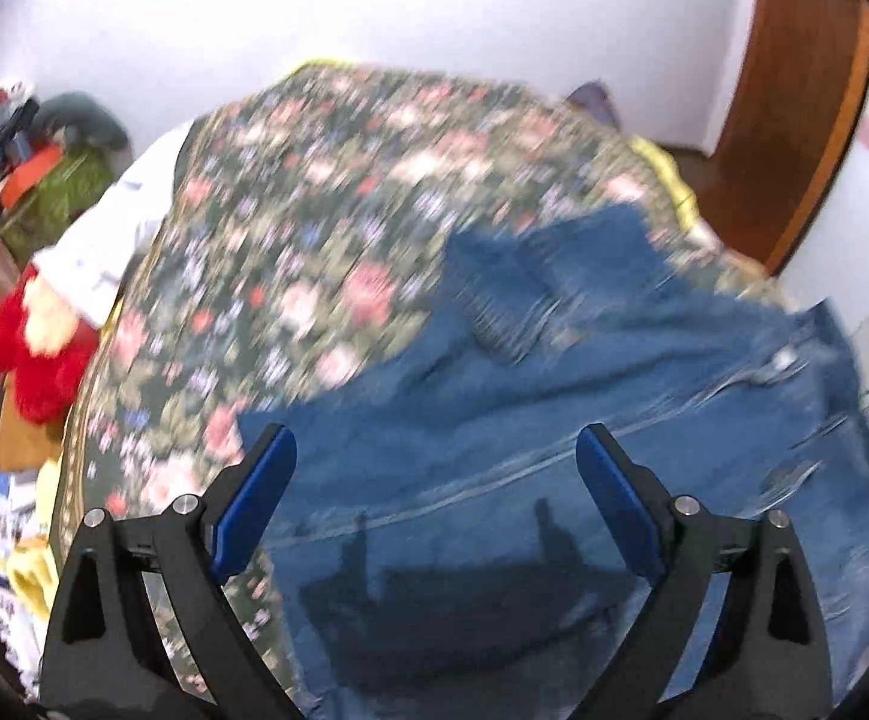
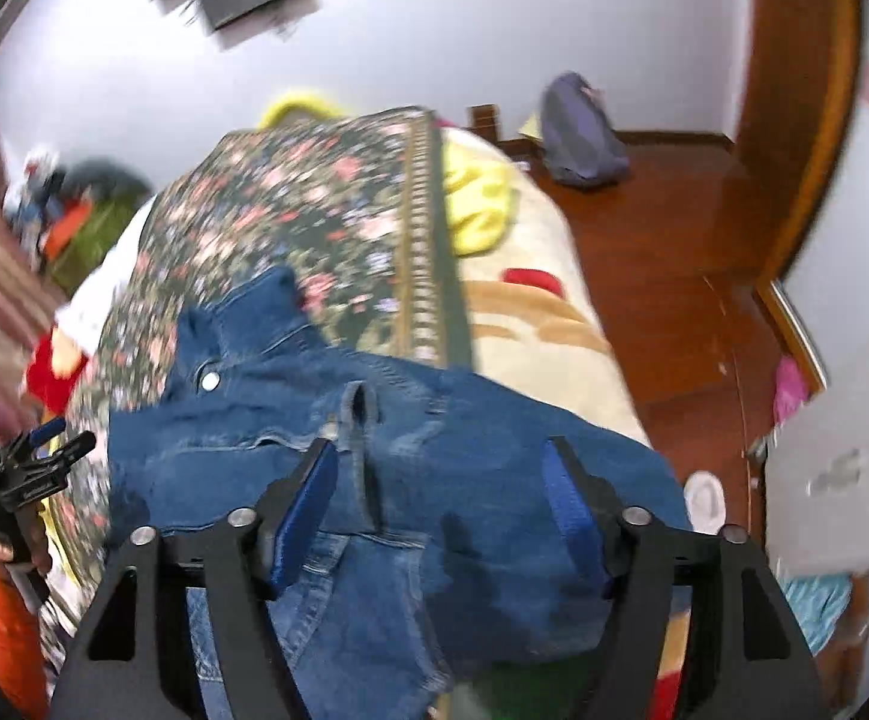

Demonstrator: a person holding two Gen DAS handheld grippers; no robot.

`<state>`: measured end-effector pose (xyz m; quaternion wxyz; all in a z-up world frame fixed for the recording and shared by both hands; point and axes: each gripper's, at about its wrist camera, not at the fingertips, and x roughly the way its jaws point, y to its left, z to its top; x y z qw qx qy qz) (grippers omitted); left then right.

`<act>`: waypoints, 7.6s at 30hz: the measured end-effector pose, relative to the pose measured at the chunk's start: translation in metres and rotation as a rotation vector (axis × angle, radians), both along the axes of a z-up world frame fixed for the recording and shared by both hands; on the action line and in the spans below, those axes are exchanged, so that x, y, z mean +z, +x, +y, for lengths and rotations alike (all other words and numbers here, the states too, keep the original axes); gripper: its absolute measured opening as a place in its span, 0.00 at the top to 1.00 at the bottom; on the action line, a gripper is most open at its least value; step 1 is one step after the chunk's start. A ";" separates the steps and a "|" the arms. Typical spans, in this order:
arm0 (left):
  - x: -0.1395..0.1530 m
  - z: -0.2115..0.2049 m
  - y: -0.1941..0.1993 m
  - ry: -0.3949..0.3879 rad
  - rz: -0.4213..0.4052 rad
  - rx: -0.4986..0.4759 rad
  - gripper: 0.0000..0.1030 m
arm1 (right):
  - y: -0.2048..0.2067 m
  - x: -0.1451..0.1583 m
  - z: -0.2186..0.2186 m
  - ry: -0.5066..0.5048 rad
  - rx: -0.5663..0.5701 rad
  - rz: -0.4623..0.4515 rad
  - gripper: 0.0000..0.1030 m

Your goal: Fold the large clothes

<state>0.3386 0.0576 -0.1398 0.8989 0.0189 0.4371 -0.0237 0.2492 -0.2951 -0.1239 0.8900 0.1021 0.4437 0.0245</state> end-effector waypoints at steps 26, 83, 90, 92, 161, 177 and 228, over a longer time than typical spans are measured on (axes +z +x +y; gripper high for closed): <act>-0.088 -0.142 0.042 -0.011 0.247 -0.187 0.07 | -0.041 -0.174 -0.133 0.447 -0.321 0.249 0.31; -0.010 -0.032 -0.064 -0.083 0.055 -0.089 0.07 | 0.026 -0.108 0.193 0.008 0.440 0.226 0.90; -0.008 -0.059 -0.062 -0.070 0.056 -0.139 0.07 | 0.005 -0.091 0.165 0.051 0.460 0.251 0.90; -0.007 -0.065 -0.060 -0.071 0.059 -0.154 0.07 | -0.004 -0.086 0.155 0.069 0.467 0.251 0.90; -0.078 -0.017 -0.030 -0.049 0.163 -0.144 0.64 | 0.043 -0.098 0.093 -0.188 0.247 0.236 0.90; -0.094 0.012 -0.056 -0.010 0.171 -0.106 0.39 | 0.025 -0.114 0.112 -0.535 0.213 0.129 0.33; -0.037 0.099 -0.012 -0.177 0.033 0.160 0.88 | 0.039 -0.099 0.074 0.068 0.112 0.231 0.33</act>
